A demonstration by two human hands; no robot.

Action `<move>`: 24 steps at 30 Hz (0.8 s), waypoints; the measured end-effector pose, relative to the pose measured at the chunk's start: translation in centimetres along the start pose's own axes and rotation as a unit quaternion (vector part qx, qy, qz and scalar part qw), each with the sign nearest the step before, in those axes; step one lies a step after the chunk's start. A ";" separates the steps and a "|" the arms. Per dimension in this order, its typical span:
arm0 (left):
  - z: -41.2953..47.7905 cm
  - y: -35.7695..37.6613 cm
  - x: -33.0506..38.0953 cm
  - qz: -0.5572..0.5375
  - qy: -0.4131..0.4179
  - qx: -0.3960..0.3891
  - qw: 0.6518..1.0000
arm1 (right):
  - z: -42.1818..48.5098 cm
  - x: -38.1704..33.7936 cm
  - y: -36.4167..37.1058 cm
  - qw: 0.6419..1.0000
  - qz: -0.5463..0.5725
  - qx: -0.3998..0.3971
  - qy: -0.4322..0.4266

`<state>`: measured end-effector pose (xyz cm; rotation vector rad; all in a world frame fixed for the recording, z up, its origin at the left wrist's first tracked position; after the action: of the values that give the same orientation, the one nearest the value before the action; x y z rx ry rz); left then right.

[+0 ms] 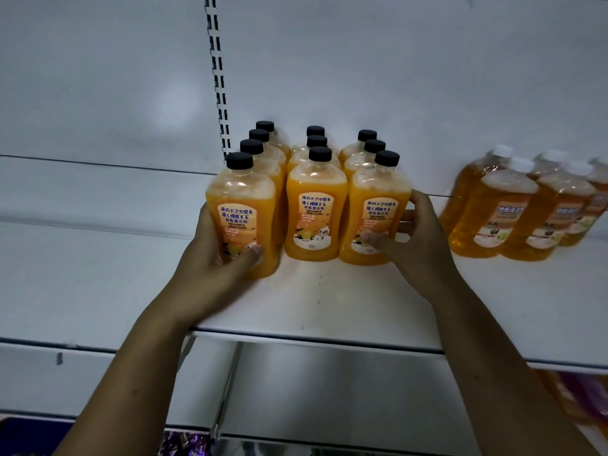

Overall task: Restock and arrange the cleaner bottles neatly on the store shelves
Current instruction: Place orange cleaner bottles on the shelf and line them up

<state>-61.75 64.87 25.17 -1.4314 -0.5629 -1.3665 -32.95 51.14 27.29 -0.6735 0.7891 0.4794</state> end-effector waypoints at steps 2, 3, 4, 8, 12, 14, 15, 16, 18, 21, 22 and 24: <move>0.0 -0.1 0.0 0.000 0.002 0.004 1.000 | -0.2 0.0 0.0 1.000 -0.002 -0.003 -0.002; -0.1 -0.1 0.1 0.000 0.003 0.007 1.000 | -0.2 0.0 0.0 1.000 -0.004 -0.006 -0.001; -0.1 -0.3 0.2 0.004 0.005 0.013 1.000 | -0.3 -0.1 -0.1 1.000 -0.004 -0.011 0.002; -1.2 -1.8 1.0 0.040 0.013 0.090 0.995 | -0.8 -0.8 -1.2 0.999 -0.032 -0.005 0.012; -4.2 -3.5 2.5 0.091 0.087 0.167 0.978 | -3.3 -2.3 -2.6 0.994 -0.095 0.057 -0.009; -5.5 -3.7 2.9 0.109 0.124 0.175 0.971 | -5.3 -3.3 -2.9 0.989 -0.128 0.073 -0.033; -6.1 -3.6 3.1 0.116 0.145 0.178 0.966 | -6.2 -3.8 -3.0 0.986 -0.138 0.080 -0.045; -6.6 -3.4 3.3 0.123 0.165 0.178 0.962 | -7.2 -4.4 -3.1 0.984 -0.146 0.084 -0.054; -7.6 -2.4 3.6 0.141 0.196 0.154 0.958 | -9.0 -5.2 -3.1 0.982 -0.164 0.077 -0.062; -9.4 0.3 3.9 0.180 0.213 0.087 0.956 | -12.2 -5.8 -3.3 0.977 -0.199 0.040 -0.063; -10.0 1.2 4.1 0.196 0.213 0.063 0.955 | -13.4 -6.0 -3.6 0.976 -0.208 0.029 -0.064; -11.1 3.1 4.7 0.229 0.211 0.020 0.950 | -15.6 -6.3 -4.9 0.972 -0.222 0.013 -0.071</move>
<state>-62.74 52.51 26.40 -1.0989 0.0246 -1.2192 -41.37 35.83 25.89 -0.7567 0.4869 0.1062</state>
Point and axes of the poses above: each hand's wrist, its own z-axis towards the middle knuckle, its own y-axis out of the palm, x = y × z, the point moved 7 cm from there along z, towards the middle knuckle, and after that the axes turned 10 degrees about -y, right-handed, at the moved point
